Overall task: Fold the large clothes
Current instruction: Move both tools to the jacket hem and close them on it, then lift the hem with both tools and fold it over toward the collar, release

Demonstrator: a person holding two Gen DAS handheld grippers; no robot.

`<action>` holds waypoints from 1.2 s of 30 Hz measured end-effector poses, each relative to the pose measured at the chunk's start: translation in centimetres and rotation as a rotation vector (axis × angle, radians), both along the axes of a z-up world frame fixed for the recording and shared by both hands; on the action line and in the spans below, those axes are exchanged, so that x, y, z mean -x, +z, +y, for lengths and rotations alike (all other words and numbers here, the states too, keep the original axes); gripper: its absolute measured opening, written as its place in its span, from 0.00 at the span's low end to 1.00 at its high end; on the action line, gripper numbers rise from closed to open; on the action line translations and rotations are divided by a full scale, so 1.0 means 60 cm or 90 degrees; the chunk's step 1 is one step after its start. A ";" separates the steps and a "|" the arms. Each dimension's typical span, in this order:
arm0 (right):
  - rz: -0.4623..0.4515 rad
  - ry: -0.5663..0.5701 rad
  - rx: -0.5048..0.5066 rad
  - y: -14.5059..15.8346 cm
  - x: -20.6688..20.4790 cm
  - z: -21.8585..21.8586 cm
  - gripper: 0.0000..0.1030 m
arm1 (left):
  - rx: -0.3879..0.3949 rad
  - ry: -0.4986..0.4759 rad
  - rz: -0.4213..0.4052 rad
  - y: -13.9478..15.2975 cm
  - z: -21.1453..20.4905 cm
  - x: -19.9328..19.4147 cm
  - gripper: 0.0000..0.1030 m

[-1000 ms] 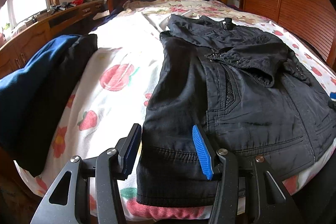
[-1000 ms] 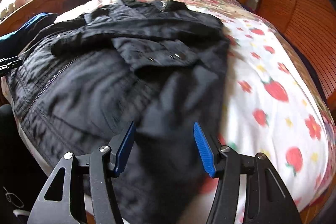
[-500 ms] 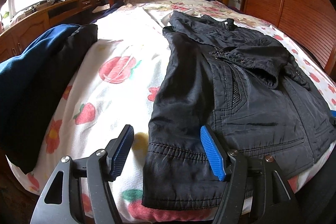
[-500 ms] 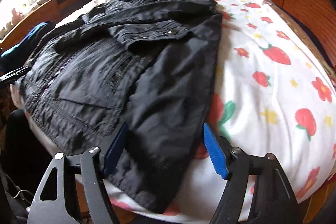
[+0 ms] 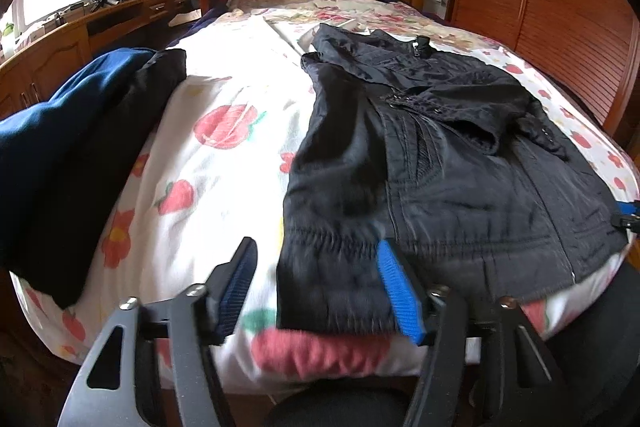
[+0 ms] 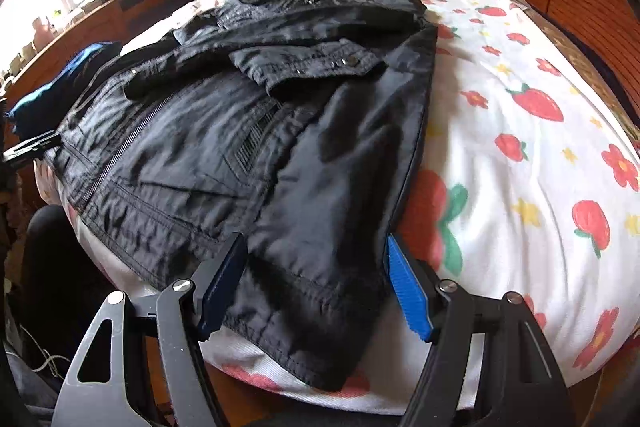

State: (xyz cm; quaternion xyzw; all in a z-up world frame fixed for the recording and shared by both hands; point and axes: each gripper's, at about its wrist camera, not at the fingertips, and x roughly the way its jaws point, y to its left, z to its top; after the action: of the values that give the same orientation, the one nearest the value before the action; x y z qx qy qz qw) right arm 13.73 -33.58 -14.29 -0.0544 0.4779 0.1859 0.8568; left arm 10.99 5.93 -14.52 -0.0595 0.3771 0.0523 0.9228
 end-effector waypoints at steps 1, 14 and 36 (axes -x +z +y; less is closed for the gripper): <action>0.002 0.002 0.006 -0.003 0.002 -0.001 0.70 | 0.003 0.000 0.001 -0.001 0.001 0.004 0.57; -0.034 0.004 -0.015 0.009 0.019 0.007 0.59 | 0.027 -0.002 0.004 -0.009 -0.004 0.019 0.51; -0.150 0.021 -0.055 0.138 -0.006 0.000 0.10 | -0.030 -0.044 -0.137 0.162 -0.070 0.040 0.05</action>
State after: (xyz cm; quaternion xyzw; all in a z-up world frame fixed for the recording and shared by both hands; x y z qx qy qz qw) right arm 14.09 -33.60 -5.98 -0.0465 0.3646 0.2129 0.9053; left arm 8.61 1.71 -4.81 -0.0298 0.2765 0.0224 0.9603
